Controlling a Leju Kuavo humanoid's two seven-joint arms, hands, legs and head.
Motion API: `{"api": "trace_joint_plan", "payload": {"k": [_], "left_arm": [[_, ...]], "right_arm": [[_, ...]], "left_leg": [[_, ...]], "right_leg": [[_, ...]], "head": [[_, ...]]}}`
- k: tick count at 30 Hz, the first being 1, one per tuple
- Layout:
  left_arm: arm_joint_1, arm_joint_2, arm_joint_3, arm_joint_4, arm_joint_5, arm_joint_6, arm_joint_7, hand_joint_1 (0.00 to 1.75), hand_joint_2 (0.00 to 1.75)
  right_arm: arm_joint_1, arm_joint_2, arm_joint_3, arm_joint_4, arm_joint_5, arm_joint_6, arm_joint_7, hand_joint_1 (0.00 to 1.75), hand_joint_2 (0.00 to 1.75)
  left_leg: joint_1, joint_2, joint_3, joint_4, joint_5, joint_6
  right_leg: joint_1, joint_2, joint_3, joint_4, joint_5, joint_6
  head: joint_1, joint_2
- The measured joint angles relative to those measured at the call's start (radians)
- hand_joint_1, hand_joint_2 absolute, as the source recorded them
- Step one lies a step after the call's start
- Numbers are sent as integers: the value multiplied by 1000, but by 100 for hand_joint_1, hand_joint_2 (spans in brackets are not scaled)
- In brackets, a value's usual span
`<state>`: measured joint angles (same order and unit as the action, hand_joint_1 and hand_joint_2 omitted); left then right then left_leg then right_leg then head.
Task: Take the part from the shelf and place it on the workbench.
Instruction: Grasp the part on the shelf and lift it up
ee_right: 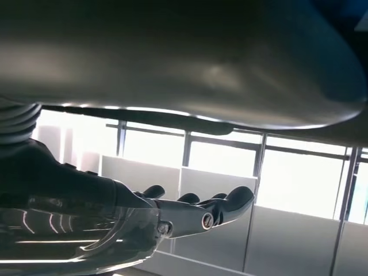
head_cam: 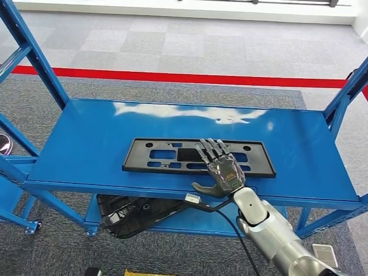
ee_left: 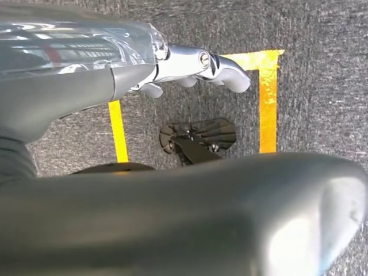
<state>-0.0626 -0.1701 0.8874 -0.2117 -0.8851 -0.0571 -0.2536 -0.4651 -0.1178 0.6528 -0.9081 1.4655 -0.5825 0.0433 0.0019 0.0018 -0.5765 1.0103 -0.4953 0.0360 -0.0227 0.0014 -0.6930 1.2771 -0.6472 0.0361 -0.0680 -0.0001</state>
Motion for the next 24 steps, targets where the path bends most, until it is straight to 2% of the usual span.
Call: {"api": "trace_joint_plan", "payload": {"k": [1, 2, 4, 6, 7, 9, 11, 13, 15, 16, 17, 18, 20, 21, 22, 24], "left_arm": [[1, 0, 0, 0, -1, -2, -6, 0, 0], [2, 0, 0, 0, -1, -3, -11, 0, 0], [2, 0, 0, 0, -2, -4, -20, 0, 0], [1, 0, 0, 0, -2, -6, -27, 0, 0], [1, 0, 0, 0, -2, -7, -30, 0, 0], [1, 0, 0, 0, -2, -11, -33, 0, 0], [0, 0, 0, 0, -2, -14, -35, 0, 0], [0, 0, 0, 0, -3, -15, -36, 0, 0], [2, 0, 0, 0, -3, -15, -36, 0, 0], [3, 0, 0, 0, -4, -15, -36, 0, 0], [4, 0, 0, 0, -4, -15, -36, 0, 0], [5, 0, 0, 0, -4, -15, -36, 0, 0], [4, 1, 0, 0, -4, -15, -36, 0, 0], [4, 1, 0, 0, -4, -15, -36, 0, 0], [3, 1, 0, 0, -5, -15, -36, 0, 0], [3, 1, 0, 0, -7, -15, -36, 0, 0]], "right_arm": [[4, -3, 0, 0, 1, 0, 0, 0, 0], [6, -5, 0, -1, 2, 0, 0, 0, 0], [6, -9, 0, -4, 4, 0, 0, 0, 0], [3, -11, 0, -6, 6, 1, 0, 0, 0], [3, -12, 0, -8, 7, 1, 0, 0, 0], [5, -14, 0, -10, 10, 1, -1, 0, 0], [5, -16, 0, -12, 12, 1, -1, 0, 0], [6, -16, 0, -14, 13, 0, -2, 0, 0], [8, -17, 0, -14, 14, 1, -2, 0, 0], [10, -17, 0, -14, 14, 1, -2, 0, 0], [11, -17, 0, -14, 15, 1, -2, 0, 0], [11, -18, 0, -14, 15, 1, -2, 0, 0], [9, -18, 0, -16, 16, 1, -2, 0, 0], [8, -18, 0, -17, 16, 1, -2, 0, 0], [7, -18, 0, -18, 17, 0, -2, 0, 0], [7, -18, 0, -20, 20, 0, -2, 0, 0]], "left_leg": [[-1, 0, 1, 0, -1, 1], [-1, 0, 2, 1, -1, 1], [-1, -1, 4, 4, -5, -2], [-5, -1, 3, 12, -10, -10], [-6, -1, 2, 14, -12, -13], [-6, -1, 1, 15, -12, -18], [-4, -1, -4, 31, -28, -27], [0, -1, -40, 115, -80, -39], [5, -1, -101, 245, -135, -48], [7, -1, -120, 284, -143, -50], [7, -1, -123, 287, -132, -49], [7, -1, -108, 251, -103, -46], [3, -2, -47, 119, -35, -34], [1, -2, -22, 63, -16, -28], [-3, -2, -7, 30, -8, -23], [-7, -3, -3, 15, -11, -18]], "right_leg": [[0, 0, -15, 30, -2, 1], [1, 0, -11, 19, 17, 1], [0, -1, 45, -104, 87, 0], [2, -1, 94, -213, 127, -7], [4, -1, 102, -233, 129, -12], [5, 1, 102, -235, 129, -23], [2, 1, 103, -236, 131, -32], [-2, -1, 103, -237, 131, -38], [-2, -3, 103, -237, 131, -40], [-1, -3, 103, -237, 130, -40], [-1, -2, 104, -237, 130, -40], [-1, -1, 105, -237, 130, -40], [0, 1, 108, -237, 128, -37], [1, 1, 108, -237, 127, -34], [1, 1, 107, -236, 127, -30], [-1, 1, 105, -238, 128, -20]], "head": [[0, 0], [0, 0], [0, 0], [0, 0], [0, 0], [0, 0], [-1, 0], [-1, 0], [-1, 0], [-1, 0], [-1, 0], [-1, 0], [-1, 0], [-1, 0], [-1, 0], [-1, 0]]}}
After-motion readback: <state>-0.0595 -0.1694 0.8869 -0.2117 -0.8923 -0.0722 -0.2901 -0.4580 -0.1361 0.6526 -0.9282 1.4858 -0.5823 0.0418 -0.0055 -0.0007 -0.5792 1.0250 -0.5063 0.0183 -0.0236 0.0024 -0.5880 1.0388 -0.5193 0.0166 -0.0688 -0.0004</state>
